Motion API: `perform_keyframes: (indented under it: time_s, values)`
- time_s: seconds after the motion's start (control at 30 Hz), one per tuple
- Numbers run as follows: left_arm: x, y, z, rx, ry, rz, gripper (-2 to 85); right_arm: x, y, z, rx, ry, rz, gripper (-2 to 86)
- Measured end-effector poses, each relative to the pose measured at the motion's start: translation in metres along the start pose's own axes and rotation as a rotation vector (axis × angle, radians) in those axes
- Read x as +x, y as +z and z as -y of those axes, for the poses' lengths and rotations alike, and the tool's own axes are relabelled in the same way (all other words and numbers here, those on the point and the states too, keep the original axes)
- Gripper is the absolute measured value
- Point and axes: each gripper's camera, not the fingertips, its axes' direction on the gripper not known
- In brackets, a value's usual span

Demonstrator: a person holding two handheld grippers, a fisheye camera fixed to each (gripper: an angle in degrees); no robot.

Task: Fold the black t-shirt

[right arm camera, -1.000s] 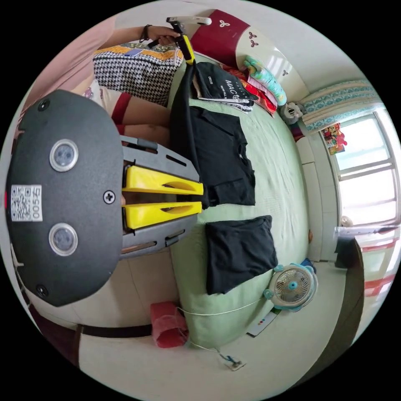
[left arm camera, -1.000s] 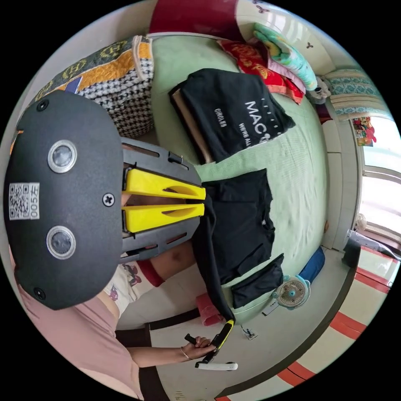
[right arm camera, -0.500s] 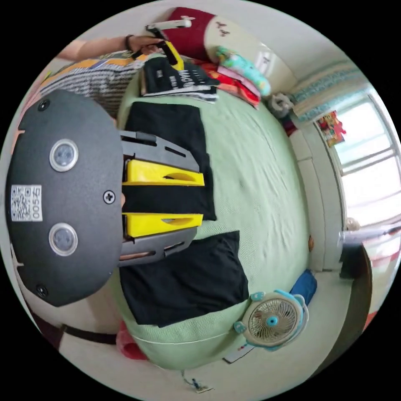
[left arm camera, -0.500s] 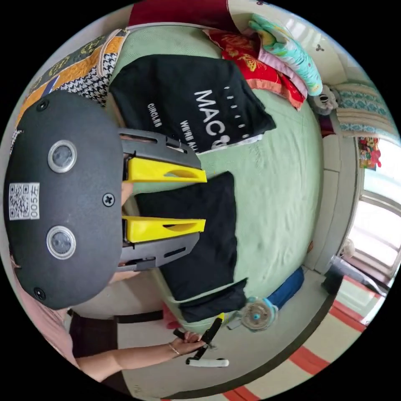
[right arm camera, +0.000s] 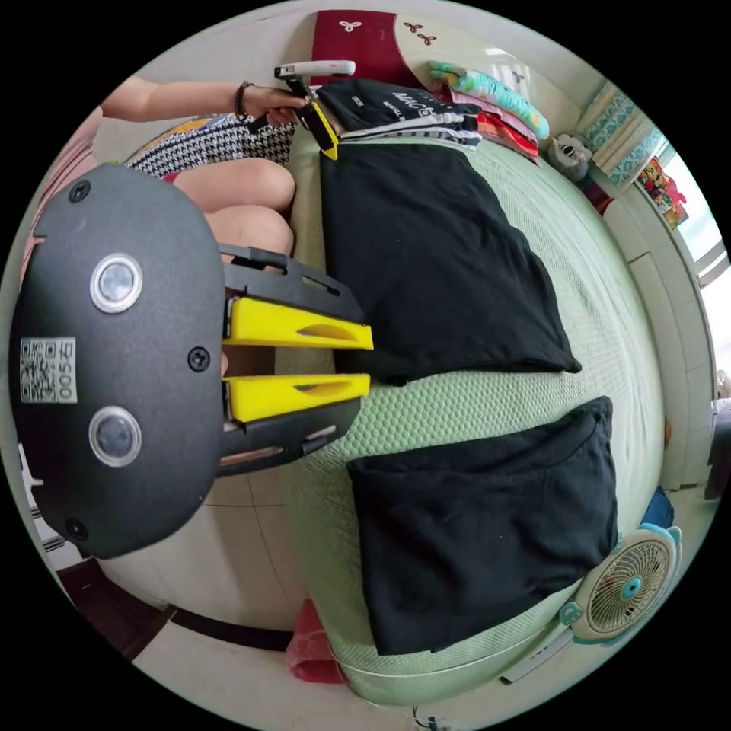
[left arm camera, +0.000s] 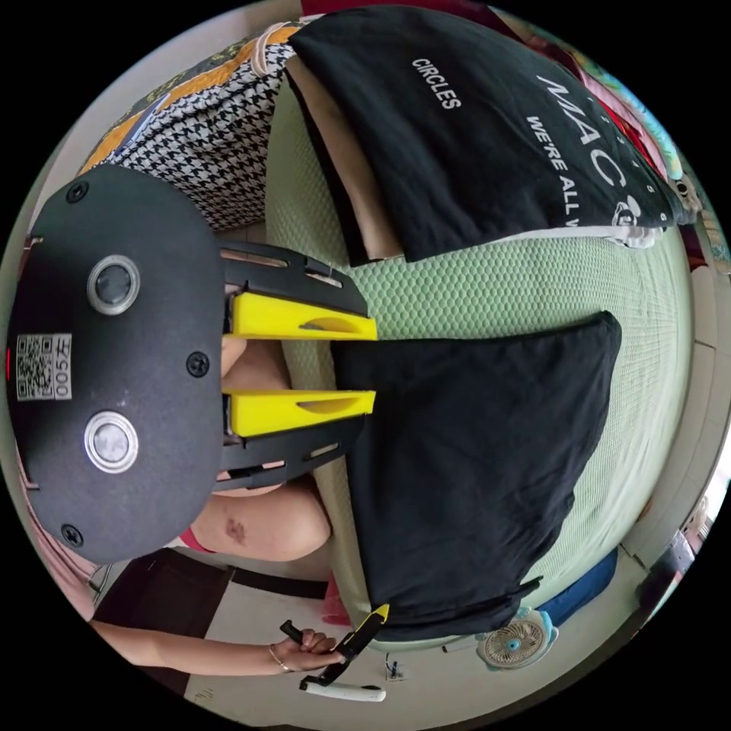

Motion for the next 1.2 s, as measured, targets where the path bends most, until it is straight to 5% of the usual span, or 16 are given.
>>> perform_keyframes:
  time_s: [0.13,0.6,0.93,1.2]
  values:
    - [0.004,0.001,0.000,0.025,0.004,0.018,4.3,0.000,-0.002,-0.001,0.047,-0.024,0.026,-0.9]
    - [-0.009,0.030,-0.049,0.059,0.014,0.021,5.4,0.015,0.005,-0.039,0.090,0.043,0.104,-0.9]
    - [-0.041,0.015,-0.083,0.157,-0.023,0.043,6.3,-0.007,-0.012,-0.033,0.235,-0.024,0.088,9.1]
    - [-0.066,0.017,-0.104,0.191,-0.064,-0.037,6.1,-0.041,0.030,0.036,0.113,-0.051,0.074,10.2]
